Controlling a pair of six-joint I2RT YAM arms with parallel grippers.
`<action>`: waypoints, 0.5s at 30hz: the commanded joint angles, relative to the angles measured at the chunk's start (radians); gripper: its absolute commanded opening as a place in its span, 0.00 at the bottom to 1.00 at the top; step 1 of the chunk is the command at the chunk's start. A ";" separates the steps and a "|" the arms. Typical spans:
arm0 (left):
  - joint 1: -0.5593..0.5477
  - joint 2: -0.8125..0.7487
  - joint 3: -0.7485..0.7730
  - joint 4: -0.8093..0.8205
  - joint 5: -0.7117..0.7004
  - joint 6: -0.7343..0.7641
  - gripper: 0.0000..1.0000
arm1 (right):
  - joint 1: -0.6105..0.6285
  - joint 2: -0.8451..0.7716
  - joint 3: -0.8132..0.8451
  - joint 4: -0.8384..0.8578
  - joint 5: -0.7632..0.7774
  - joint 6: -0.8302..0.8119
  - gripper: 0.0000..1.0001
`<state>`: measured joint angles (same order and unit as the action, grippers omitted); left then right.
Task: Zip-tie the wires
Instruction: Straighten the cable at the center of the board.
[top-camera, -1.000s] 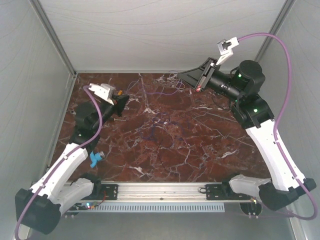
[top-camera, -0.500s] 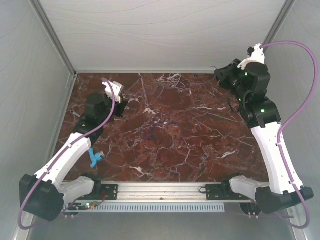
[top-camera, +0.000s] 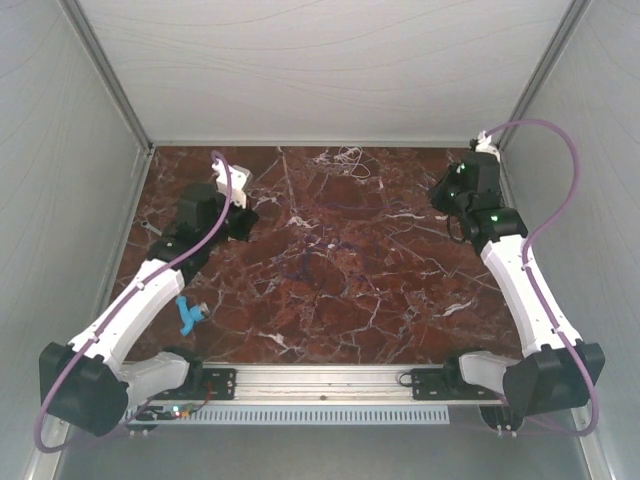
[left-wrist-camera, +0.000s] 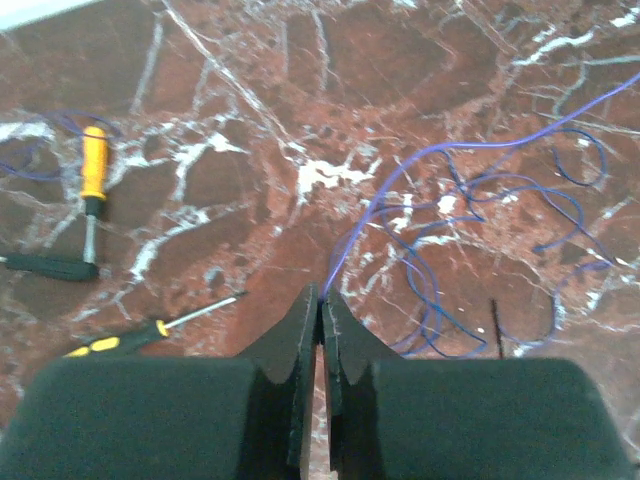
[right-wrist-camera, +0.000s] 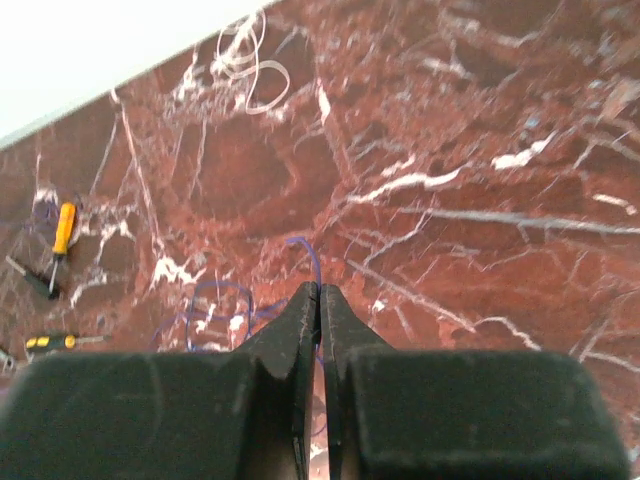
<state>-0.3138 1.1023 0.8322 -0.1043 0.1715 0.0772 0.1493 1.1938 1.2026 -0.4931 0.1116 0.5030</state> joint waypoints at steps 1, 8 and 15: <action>-0.051 0.014 0.034 -0.042 0.004 -0.106 0.00 | -0.002 0.006 -0.084 0.101 -0.112 0.027 0.00; -0.124 0.118 0.020 -0.016 -0.082 -0.228 0.00 | 0.071 0.091 -0.150 0.197 -0.186 0.060 0.00; -0.131 0.247 0.034 -0.048 -0.155 -0.296 0.00 | 0.111 0.209 -0.139 0.219 -0.175 0.057 0.00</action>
<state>-0.4419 1.3052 0.8322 -0.1410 0.0834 -0.1547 0.2531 1.3594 1.0569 -0.3347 -0.0586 0.5484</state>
